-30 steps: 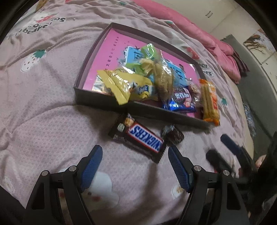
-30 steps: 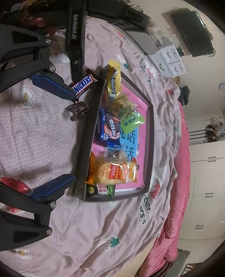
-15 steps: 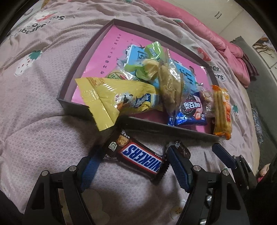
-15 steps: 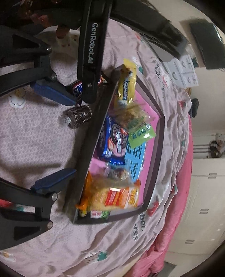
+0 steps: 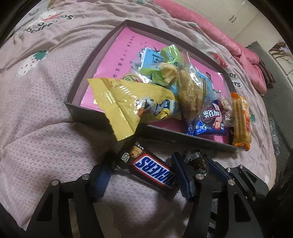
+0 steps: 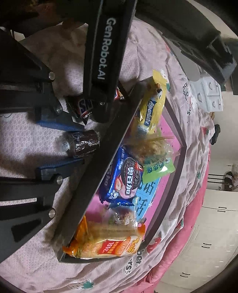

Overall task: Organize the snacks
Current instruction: 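Grasp the Snickers bar with the left tool while the right grasps the dark chocolate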

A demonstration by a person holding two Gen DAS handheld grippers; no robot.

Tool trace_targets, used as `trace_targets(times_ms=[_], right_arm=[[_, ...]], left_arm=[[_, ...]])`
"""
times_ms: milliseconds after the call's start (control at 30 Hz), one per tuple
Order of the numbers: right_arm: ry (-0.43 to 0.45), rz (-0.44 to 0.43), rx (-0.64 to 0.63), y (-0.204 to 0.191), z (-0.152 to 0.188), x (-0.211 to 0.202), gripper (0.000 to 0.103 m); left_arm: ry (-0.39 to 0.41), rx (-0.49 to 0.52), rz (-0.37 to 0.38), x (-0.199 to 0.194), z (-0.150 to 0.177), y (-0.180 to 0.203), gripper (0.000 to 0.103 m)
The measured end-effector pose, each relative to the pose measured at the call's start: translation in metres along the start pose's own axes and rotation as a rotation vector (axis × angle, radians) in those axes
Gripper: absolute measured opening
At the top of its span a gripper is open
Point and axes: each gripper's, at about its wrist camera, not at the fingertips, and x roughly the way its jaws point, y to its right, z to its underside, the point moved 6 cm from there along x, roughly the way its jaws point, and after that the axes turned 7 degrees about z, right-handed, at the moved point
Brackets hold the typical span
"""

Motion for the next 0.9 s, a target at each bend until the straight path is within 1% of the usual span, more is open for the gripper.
trace_targets(times_ms=[167,200,267,333,400,500,633,800,833,900], right_arm=[[-0.019,-0.01,0.074,0.014,0.001,-0.01,0.028],[-0.017,-0.016,0.089,0.017,0.001,-0.012,0.028],[-0.002,-0.026,0.12,0.023,0.0,-0.021,0.027],[0.012,-0.031,0.141,0.028,-0.001,-0.027,0.027],[0.024,-0.033,0.163,0.032,-0.002,-0.033,0.027],[0.026,-0.027,0.186,0.039,-0.001,-0.036,0.027],[0.036,-0.041,0.216,0.044,-0.003,-0.041,0.027],[0.056,-0.05,0.241,0.048,-0.002,-0.049,0.027],[0.057,-0.051,0.244,0.048,-0.002,-0.051,0.027],[0.063,-0.053,0.248,0.05,-0.002,-0.053,0.026]], left_arm=[[0.007,0.041,-0.022,-0.003,0.003,0.003,0.056],[0.006,0.05,-0.024,-0.003,0.004,0.004,0.052],[0.003,0.067,-0.019,-0.005,0.006,0.007,0.047],[0.004,0.09,-0.022,-0.007,0.008,0.01,0.046],[-0.003,0.097,-0.014,-0.009,0.01,0.011,0.042],[-0.011,0.115,-0.01,-0.014,0.013,0.013,0.039],[-0.012,0.152,-0.017,-0.022,0.018,0.017,0.035],[-0.02,0.167,-0.006,-0.032,0.023,0.019,0.033],[-0.023,0.17,-0.004,-0.033,0.025,0.019,0.031],[-0.031,0.173,0.003,-0.036,0.027,0.02,0.03]])
